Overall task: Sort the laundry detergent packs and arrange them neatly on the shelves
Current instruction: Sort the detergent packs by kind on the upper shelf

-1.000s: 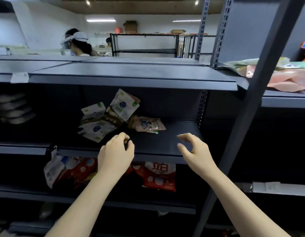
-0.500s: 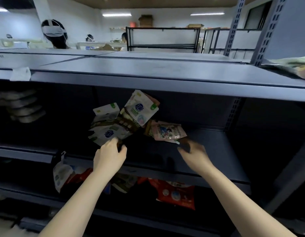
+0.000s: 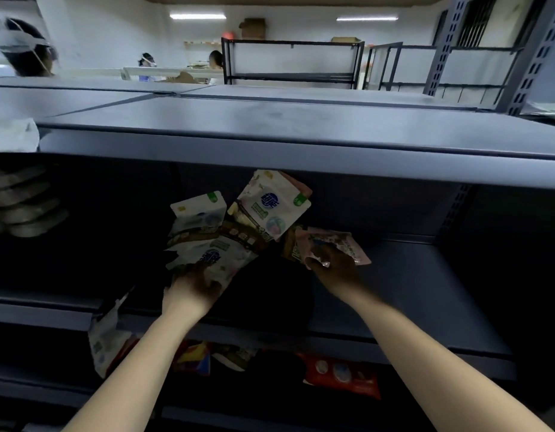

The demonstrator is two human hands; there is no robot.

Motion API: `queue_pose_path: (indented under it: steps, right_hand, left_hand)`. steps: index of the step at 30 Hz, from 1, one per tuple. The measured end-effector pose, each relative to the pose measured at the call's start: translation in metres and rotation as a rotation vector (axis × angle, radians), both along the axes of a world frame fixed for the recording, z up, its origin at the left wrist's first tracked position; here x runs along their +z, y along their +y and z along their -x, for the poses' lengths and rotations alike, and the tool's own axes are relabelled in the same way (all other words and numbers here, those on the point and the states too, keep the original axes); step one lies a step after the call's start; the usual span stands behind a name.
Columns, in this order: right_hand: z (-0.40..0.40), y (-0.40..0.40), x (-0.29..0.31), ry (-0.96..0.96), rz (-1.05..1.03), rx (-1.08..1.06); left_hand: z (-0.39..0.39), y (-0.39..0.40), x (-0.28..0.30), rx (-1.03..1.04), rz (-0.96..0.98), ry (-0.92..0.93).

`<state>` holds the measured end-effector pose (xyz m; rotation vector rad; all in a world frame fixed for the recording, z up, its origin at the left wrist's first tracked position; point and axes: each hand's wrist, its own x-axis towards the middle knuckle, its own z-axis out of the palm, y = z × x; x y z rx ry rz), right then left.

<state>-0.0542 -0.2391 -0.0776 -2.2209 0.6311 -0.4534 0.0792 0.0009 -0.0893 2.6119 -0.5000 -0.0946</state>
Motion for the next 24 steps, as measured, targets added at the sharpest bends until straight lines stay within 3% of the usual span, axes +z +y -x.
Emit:
queue_pose_path:
  steps: [3, 8, 11, 19, 21, 24]
  right_hand:
    - [-0.029, 0.006, 0.002, 0.002, -0.036, -0.025]
    - [-0.074, 0.012, 0.004, -0.002, -0.172, -0.023]
    - [-0.094, 0.015, 0.005, -0.050, -0.277, -0.076]
    - [-0.127, 0.029, 0.011, -0.130, -0.579, -0.124]
    - [-0.131, 0.034, 0.010, -0.109, -0.551, -0.204]
    - [-0.129, 0.035, 0.013, -0.077, -0.409, -0.279]
  left_hand:
    - [-0.034, 0.007, -0.007, -0.011, 0.012, 0.020]
    - [-0.087, 0.011, -0.014, -0.004, -0.132, 0.100]
    - [-0.102, 0.011, -0.022, -0.070, -0.033, 0.233]
    - [-0.118, -0.005, -0.011, 0.016, -0.213, 0.141]
    - [-0.121, -0.006, -0.009, 0.024, -0.193, 0.178]
    - [-0.123, -0.008, -0.009, 0.030, -0.014, 0.334]
